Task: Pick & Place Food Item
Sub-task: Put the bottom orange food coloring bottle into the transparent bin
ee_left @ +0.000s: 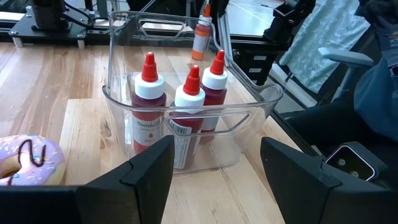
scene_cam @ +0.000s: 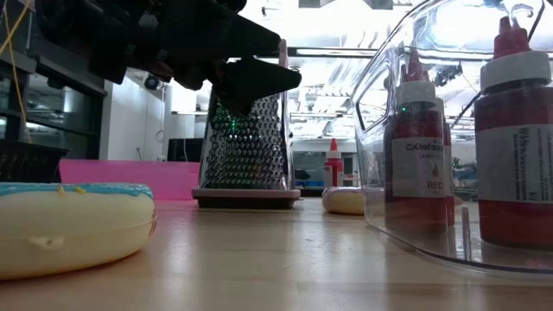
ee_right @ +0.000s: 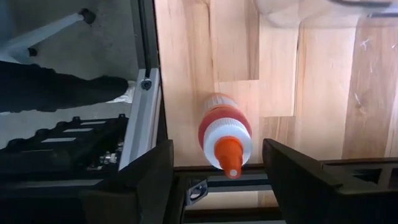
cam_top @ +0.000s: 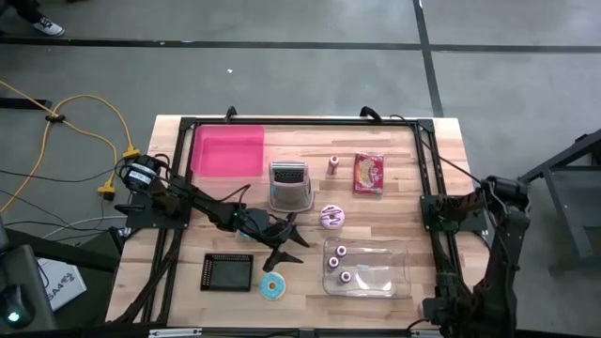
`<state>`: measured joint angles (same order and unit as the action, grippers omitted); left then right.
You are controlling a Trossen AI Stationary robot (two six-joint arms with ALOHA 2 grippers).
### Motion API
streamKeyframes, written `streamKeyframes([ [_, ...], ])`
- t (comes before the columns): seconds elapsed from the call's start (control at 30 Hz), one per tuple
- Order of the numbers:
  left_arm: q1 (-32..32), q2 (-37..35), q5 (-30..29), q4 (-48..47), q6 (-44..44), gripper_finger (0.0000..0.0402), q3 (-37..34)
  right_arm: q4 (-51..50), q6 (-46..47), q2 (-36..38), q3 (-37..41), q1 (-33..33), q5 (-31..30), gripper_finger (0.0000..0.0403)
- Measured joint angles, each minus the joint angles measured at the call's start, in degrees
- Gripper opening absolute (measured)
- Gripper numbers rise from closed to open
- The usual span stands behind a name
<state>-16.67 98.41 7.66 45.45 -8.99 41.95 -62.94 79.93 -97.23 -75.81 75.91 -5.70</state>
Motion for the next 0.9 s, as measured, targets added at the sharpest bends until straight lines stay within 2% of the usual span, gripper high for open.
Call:
streamKeyframes([
  [0.37, 0.0, 0.0, 0.0, 0.0, 0.0, 0.0233, 0.0, -0.2, 1.4, -2.1, 0.0, 0.4, -0.4, 0.0233],
  [0.67, 0.0, 0.0, 0.0, 0.0, 0.0, 0.0233, 0.0, -1.2, 1.4, -2.1, 0.0, -2.0, 2.4, 0.0232],
  [0.9, 0.0, 0.0, 0.0, 0.0, 0.0, 0.0233, 0.0, -1.3, 0.9, -2.1, 0.0, -3.3, 3.5, 0.0211],
])
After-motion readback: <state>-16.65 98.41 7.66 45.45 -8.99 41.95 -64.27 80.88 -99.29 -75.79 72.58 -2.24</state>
